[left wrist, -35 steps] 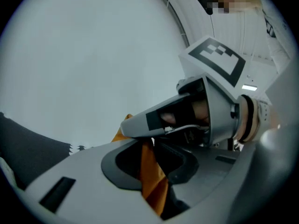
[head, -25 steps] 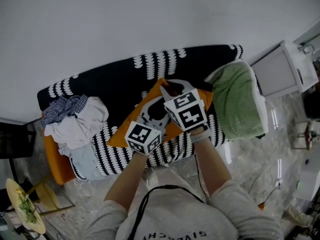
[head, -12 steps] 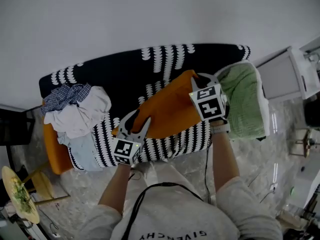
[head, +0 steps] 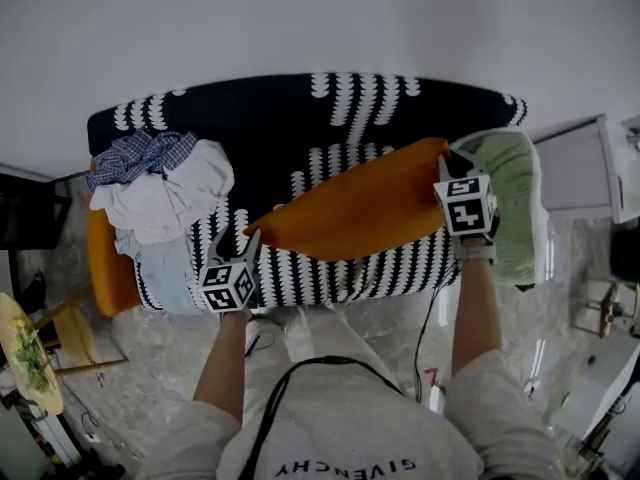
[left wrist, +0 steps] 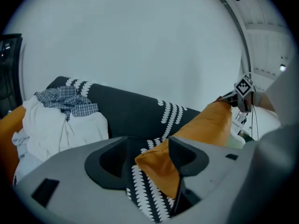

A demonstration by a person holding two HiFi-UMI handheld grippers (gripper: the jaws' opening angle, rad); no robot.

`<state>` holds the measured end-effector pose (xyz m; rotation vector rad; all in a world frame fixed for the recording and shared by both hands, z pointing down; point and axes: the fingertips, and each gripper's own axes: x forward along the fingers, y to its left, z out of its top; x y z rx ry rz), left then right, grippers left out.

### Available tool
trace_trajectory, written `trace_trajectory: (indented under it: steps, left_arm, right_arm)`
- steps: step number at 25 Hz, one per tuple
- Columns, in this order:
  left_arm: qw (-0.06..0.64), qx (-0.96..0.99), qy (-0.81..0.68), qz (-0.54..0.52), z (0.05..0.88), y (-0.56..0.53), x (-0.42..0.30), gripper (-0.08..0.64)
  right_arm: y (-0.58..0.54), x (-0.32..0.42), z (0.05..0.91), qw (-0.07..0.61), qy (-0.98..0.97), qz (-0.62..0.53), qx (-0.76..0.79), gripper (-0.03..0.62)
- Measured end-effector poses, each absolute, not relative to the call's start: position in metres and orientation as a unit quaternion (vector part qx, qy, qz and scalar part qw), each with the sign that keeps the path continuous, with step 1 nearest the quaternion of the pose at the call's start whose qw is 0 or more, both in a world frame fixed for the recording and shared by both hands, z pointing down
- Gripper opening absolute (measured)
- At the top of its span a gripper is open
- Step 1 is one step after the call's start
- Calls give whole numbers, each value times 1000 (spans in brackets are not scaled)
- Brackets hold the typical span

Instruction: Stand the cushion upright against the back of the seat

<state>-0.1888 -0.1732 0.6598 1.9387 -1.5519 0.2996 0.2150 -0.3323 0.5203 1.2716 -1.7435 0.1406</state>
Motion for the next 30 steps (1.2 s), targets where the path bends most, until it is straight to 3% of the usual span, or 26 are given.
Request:
trace_trajectory:
  steps: [5,9,11,15,22,30]
  left_arm:
    - [416,703,-576,42,689,-176,-178,278]
    - [450,696,-560,2,694,-187,-165,278]
    - [450,706,-546,-4,691,-191,-155,271]
    - [434,732,-525,16,680,-200,-129,83]
    - [414,714,-556,-93,621,-231,-133,57]
    - [364,735,-568,-66,593,-291,-172,58]
  right_arm:
    - [-327,240,530,467,-701,75,535,52]
    - [-324,257,540,469,-693,80,542,52]
    - [-320,268,544,467,-690,83,547,52]
    - [-316,281,552,468,-687,78,550,52]
    - [-306,313,569,403,-681,150,593,47]
    - [-320,289,607,391,-681,189,590,46]
